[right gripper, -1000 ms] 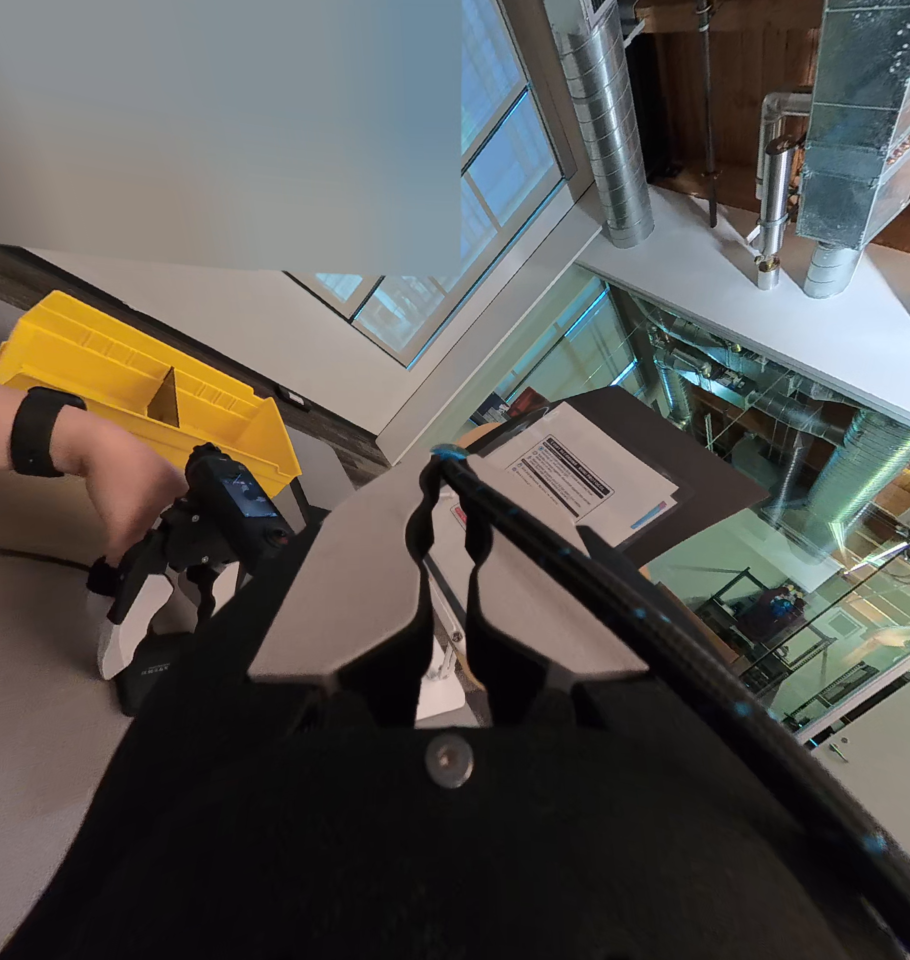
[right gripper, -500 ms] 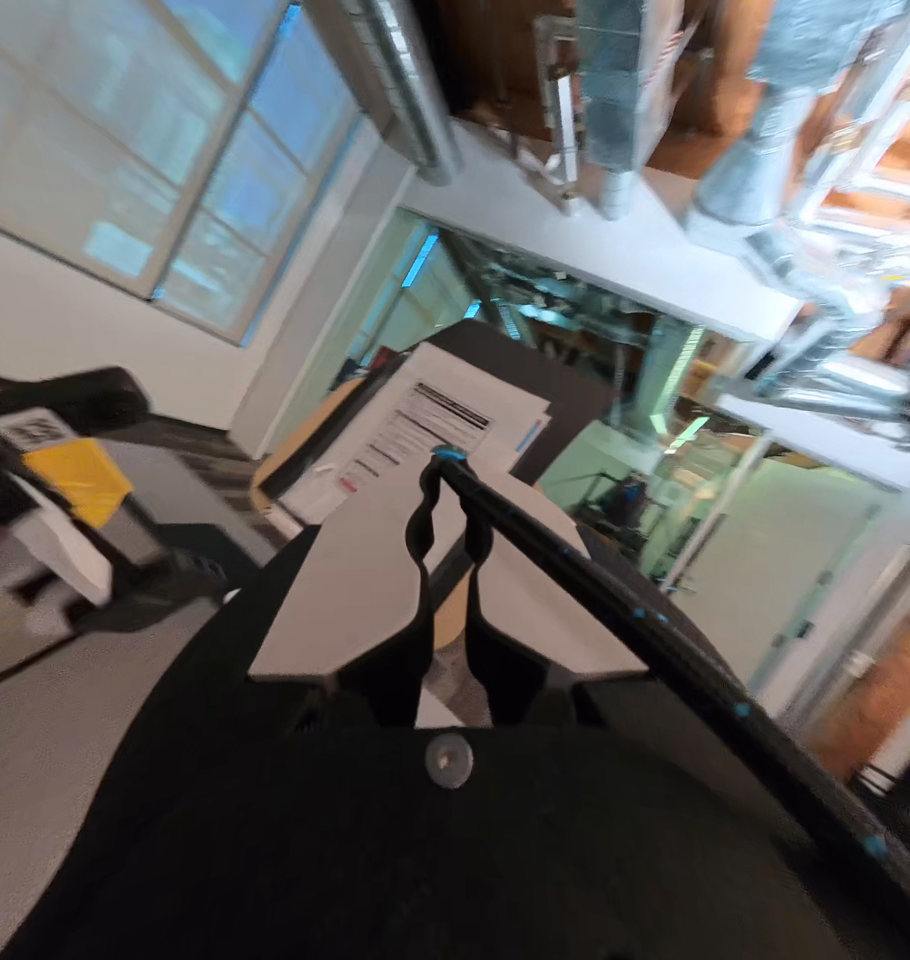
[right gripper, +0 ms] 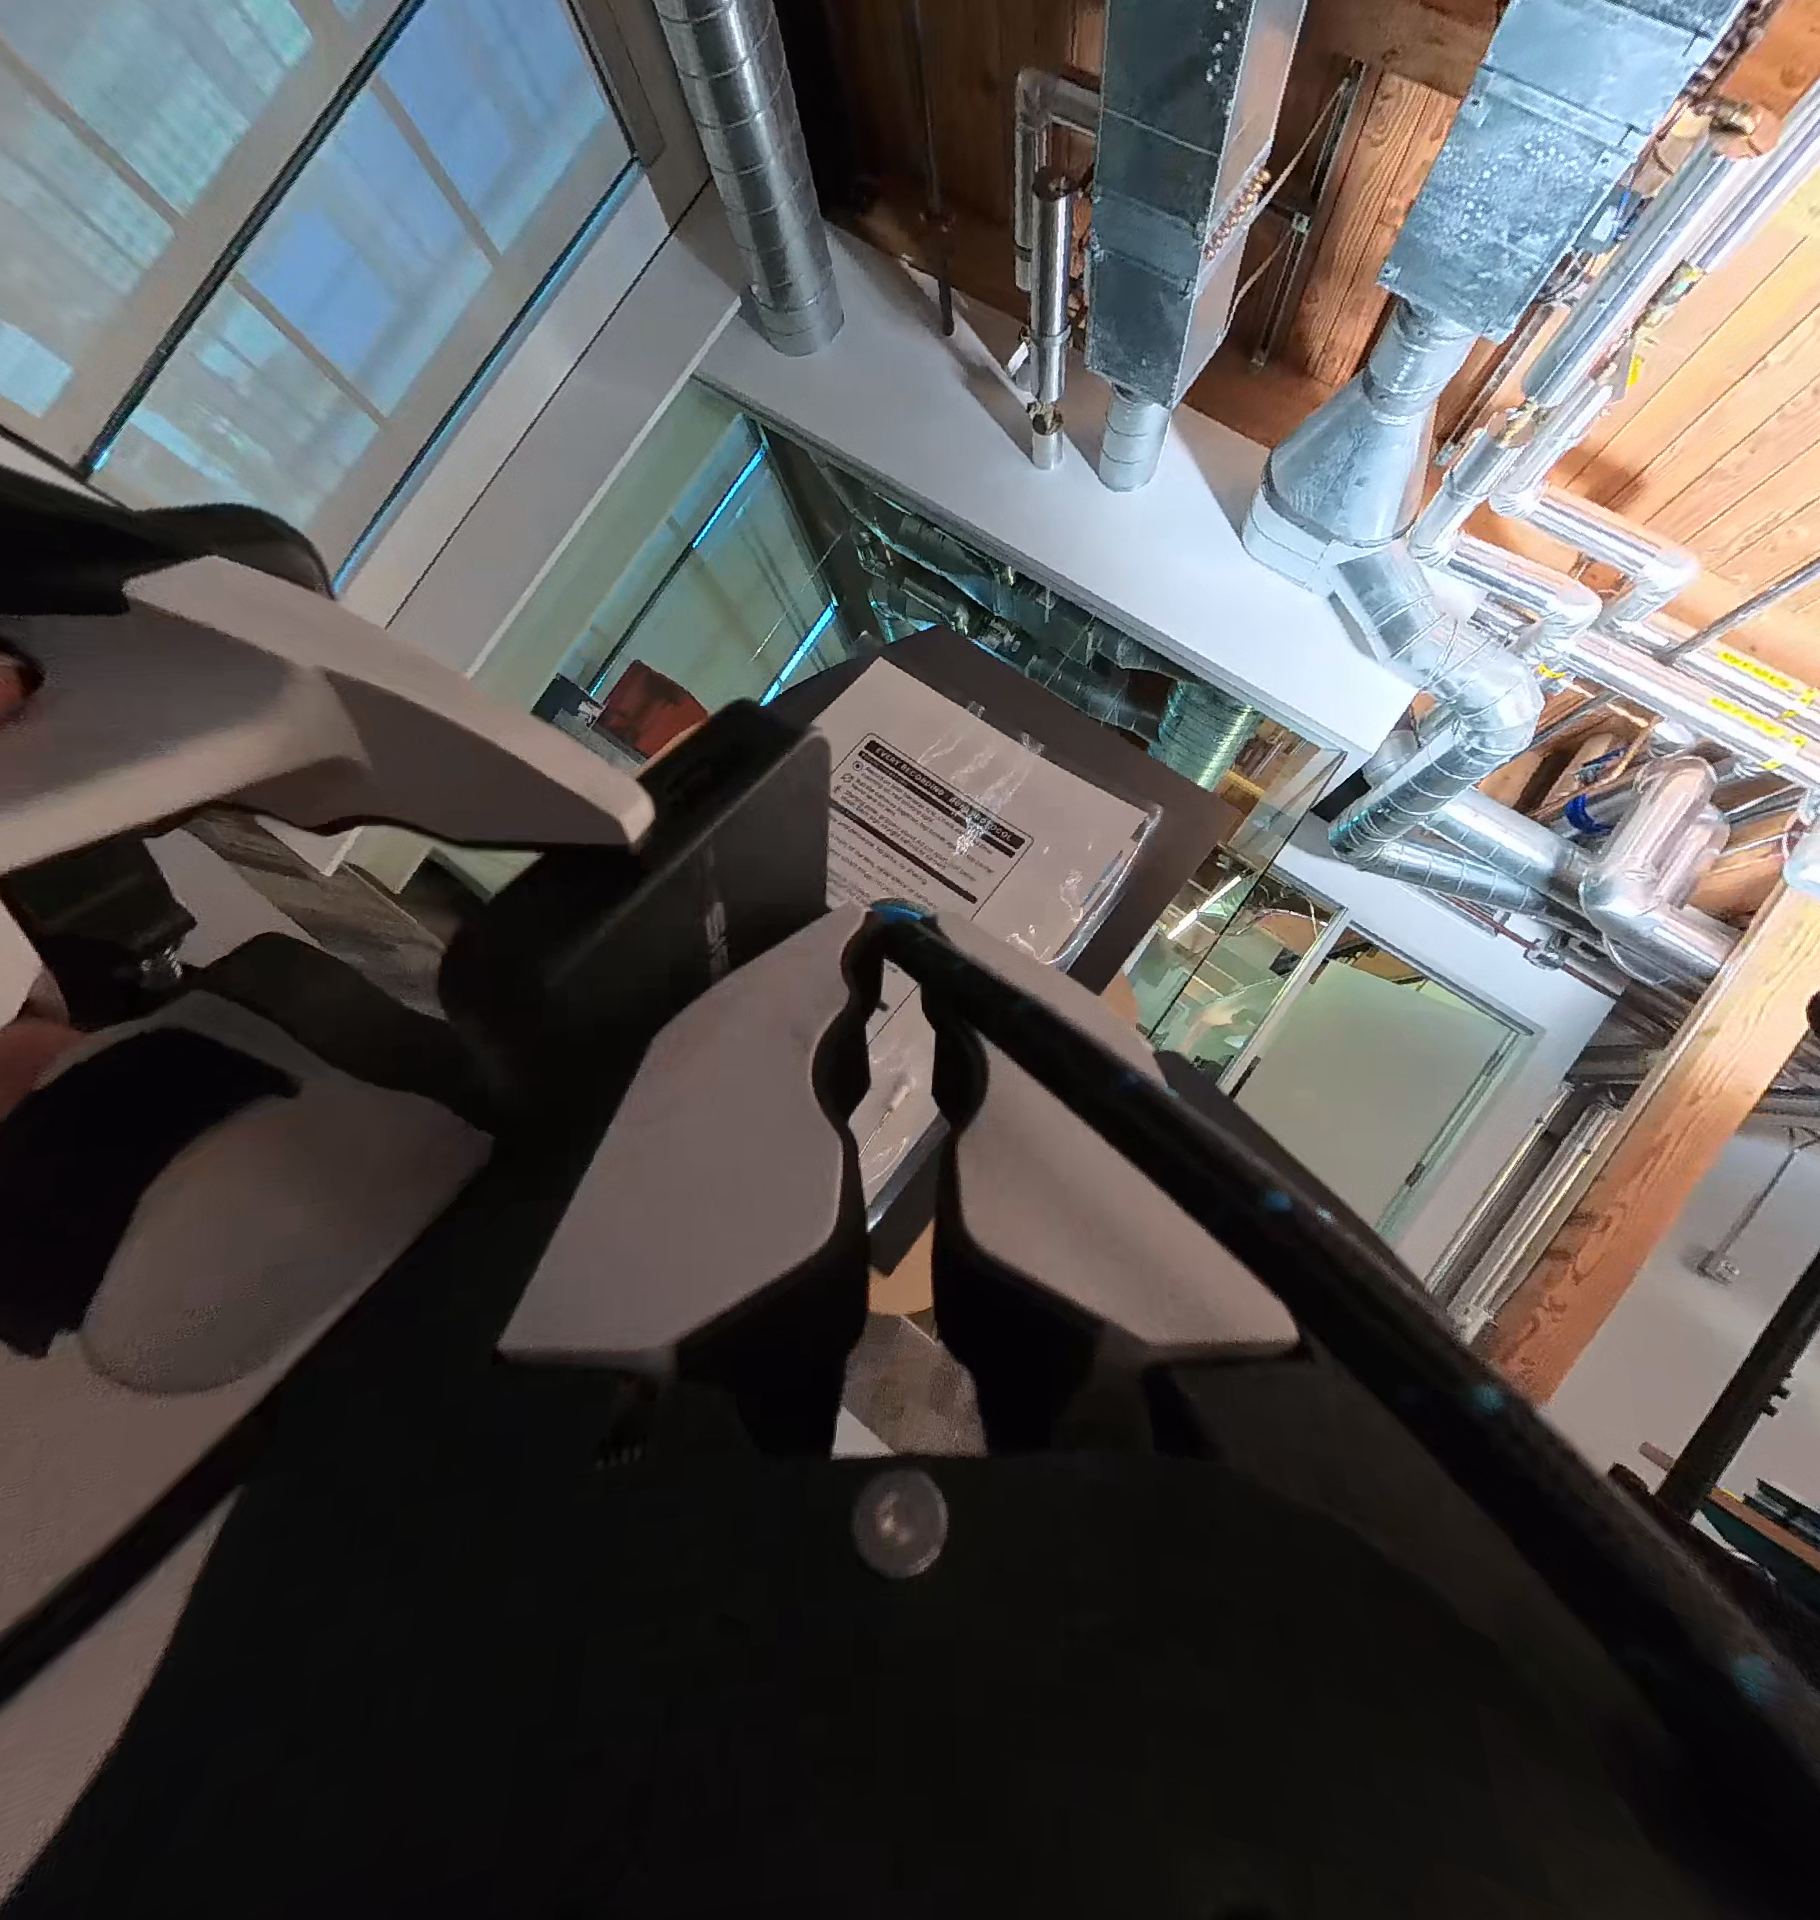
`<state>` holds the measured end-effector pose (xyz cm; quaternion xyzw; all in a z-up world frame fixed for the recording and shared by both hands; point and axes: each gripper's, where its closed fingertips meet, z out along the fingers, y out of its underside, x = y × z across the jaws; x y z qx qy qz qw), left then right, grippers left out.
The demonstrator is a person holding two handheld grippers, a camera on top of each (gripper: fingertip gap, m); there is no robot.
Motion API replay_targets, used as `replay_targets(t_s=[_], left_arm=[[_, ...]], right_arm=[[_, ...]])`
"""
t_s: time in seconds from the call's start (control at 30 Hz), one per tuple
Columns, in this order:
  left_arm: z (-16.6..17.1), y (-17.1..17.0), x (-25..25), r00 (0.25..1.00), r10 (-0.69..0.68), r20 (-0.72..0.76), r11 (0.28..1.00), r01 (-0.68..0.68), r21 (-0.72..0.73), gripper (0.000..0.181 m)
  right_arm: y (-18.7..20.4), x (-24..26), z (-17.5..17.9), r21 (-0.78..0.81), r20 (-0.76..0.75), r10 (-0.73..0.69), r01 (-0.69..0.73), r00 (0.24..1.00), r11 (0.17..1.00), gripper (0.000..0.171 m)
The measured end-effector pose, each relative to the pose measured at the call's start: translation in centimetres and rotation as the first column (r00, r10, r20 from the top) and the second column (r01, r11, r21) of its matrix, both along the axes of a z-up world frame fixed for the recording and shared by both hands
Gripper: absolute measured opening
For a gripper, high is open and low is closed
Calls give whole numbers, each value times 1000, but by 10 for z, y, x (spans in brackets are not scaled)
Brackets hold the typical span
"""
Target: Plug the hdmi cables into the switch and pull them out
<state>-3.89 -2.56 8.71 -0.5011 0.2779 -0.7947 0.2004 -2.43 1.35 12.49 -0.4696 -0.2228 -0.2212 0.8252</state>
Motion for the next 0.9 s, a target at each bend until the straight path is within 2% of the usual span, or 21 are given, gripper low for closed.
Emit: replay_targets(t_s=[0.13, 0.57, 0.8, 0.9], left_arm=[[2, -2, 2, 999, 30, 15, 1000, -30, -7, 67], [2, -3, 3, 993, 121, 2, 988, -121, 100, 68], [-4, -6, 8, 983, 178, -39, 965, -166, 205, 70], [0, -8, 7, 983, 180, -23, 964, -172, 203, 69]], right_arm=[[-1, 3, 2, 6, -41, 17, -17, 999, 1000, 7], [2, 4, -2, -18, -125, 87, -90, 988, 996, 6], [2, -3, -5, -6, -97, 81, -82, 992, 997, 6], [3, -2, -4, -20, -100, 95, -98, 990, 995, 6]])
